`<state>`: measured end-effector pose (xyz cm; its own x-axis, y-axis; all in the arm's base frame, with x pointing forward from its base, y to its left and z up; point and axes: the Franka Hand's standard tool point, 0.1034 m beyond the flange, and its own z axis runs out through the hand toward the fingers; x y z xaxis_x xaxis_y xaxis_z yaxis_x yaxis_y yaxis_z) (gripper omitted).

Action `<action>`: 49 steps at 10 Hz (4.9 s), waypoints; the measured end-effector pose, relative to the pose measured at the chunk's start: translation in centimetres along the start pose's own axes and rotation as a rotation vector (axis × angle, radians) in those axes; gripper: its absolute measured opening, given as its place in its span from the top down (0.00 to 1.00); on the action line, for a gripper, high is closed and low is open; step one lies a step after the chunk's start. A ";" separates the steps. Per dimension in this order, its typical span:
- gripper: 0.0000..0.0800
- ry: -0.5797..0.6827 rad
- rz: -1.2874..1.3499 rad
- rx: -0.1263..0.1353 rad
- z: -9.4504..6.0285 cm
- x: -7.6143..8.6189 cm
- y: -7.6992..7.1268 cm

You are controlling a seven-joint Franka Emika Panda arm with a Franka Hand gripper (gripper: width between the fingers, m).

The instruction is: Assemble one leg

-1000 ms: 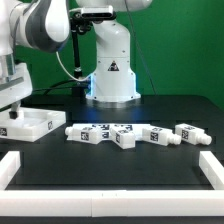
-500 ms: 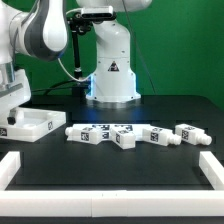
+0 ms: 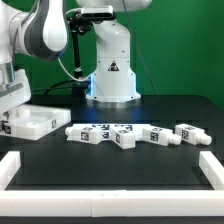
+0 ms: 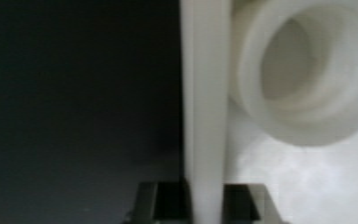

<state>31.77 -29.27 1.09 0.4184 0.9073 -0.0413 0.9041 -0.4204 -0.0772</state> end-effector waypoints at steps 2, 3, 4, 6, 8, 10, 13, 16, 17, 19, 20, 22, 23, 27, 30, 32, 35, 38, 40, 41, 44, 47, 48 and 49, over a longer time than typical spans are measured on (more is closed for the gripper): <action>0.93 0.008 0.229 -0.039 -2.6 1.8 1.7; 0.93 0.016 0.335 -0.046 -3.9 3.8 2.5; 0.93 0.027 0.507 -0.035 -5.1 6.3 3.1; 0.93 0.035 0.657 -0.031 -8.0 10.8 5.9; 0.93 0.025 0.691 -0.041 -7.0 12.4 6.7; 0.93 0.024 0.684 -0.036 -6.9 12.3 6.6; 0.93 0.024 0.705 -0.031 -6.8 12.8 6.6; 0.93 0.052 1.114 -0.040 -8.8 21.2 10.8; 0.93 0.048 1.220 -0.037 -8.9 23.5 12.1; 0.93 0.067 1.257 -0.079 -8.6 27.1 13.3; 0.93 0.070 1.235 -0.067 -8.5 27.0 13.1; 0.93 0.068 1.239 -0.067 -8.4 26.8 13.1; 0.93 0.063 1.231 -0.063 -8.3 26.8 12.9; 0.93 0.054 1.217 -0.061 -5.5 30.5 11.4; 0.93 0.025 1.177 -0.055 -3.0 33.6 10.1; 0.93 0.027 1.161 -0.059 -3.2 34.9 10.3; 0.93 -0.022 1.160 -0.031 -3.4 35.0 10.9; 0.82 -0.023 1.148 -0.030 -3.3 35.0 10.8; 0.42 -0.023 1.149 -0.030 -3.3 35.0 10.8; 0.42 -0.029 1.150 -0.024 -3.4 35.0 10.7; 0.21 -0.043 1.134 0.009 -6.0 34.5 7.7; 0.19 -0.042 1.102 0.011 -6.8 35.3 5.8; 0.19 -0.049 1.104 0.016 -6.7 35.1 5.8; 0.19 -0.135 1.105 0.079 -6.6 34.9 4.9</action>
Offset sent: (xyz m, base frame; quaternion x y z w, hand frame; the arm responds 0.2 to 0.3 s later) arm 0.0479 0.0491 0.0525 0.0181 -0.0838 0.3498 0.9329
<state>51.35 0.35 5.87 0.9718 0.0282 -0.2341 0.0304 -0.9995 0.0059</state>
